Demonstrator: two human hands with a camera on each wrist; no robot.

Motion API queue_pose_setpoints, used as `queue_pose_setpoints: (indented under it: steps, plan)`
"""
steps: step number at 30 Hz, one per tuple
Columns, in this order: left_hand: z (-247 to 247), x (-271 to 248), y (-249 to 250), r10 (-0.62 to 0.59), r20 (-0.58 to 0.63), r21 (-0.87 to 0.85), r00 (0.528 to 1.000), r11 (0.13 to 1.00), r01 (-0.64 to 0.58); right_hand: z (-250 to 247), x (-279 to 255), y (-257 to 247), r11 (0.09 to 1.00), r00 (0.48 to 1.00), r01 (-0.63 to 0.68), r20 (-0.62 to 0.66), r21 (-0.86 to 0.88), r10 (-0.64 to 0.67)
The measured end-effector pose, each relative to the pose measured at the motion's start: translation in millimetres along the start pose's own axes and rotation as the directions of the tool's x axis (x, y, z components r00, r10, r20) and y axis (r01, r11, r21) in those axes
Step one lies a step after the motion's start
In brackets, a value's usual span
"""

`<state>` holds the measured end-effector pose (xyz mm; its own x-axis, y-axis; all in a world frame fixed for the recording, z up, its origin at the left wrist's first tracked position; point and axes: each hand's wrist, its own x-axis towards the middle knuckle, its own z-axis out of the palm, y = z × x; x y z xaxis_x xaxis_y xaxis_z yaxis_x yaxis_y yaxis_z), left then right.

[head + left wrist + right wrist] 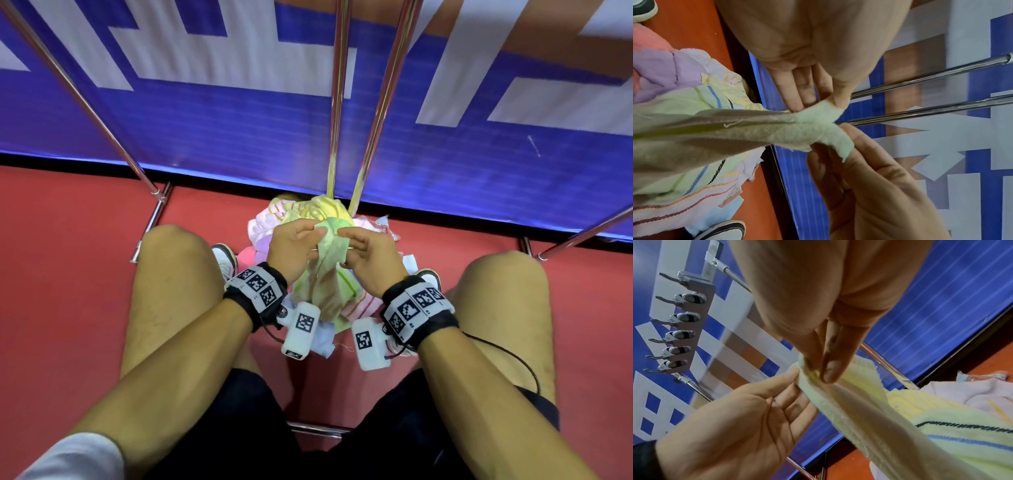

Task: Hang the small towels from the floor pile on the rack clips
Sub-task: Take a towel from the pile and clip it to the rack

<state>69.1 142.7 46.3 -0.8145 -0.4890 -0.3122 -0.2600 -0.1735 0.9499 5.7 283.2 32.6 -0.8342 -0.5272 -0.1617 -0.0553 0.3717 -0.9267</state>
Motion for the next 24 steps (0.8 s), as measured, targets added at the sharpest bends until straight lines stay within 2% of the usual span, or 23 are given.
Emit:
queue_pose_setpoints:
  steps: [4,6,11,13,19,24]
  plan:
    - [-1,4,-4,0.011,0.033,-0.009,0.999,1.0,-0.01,1,4,-1,1.0,0.998,-0.011,-0.06,0.017,0.012]
    - [-2,5,-7,0.004,0.044,0.011,0.999,1.0,-0.004,-2,5,-1,1.0,0.999,-0.006,-0.039,0.015,0.007]
    - [-3,7,-9,0.006,0.075,0.089,0.997,0.996,-0.013,-9,10,8,0.962,0.998,0.059,0.017,-0.268,-0.057]
    - [-1,5,-9,-0.009,0.095,0.109,0.995,0.994,-0.001,-10,10,10,0.946,0.998,0.058,0.007,-0.32,-0.059]
    - [0,5,-12,-0.036,0.172,0.12,0.984,0.993,0.016,-13,10,11,0.968,0.997,0.043,0.072,-0.248,-0.026]
    - [0,5,-8,0.003,0.232,0.094,0.973,0.995,-0.026,-13,12,15,0.969,0.998,0.065,-0.007,-0.238,-0.069]
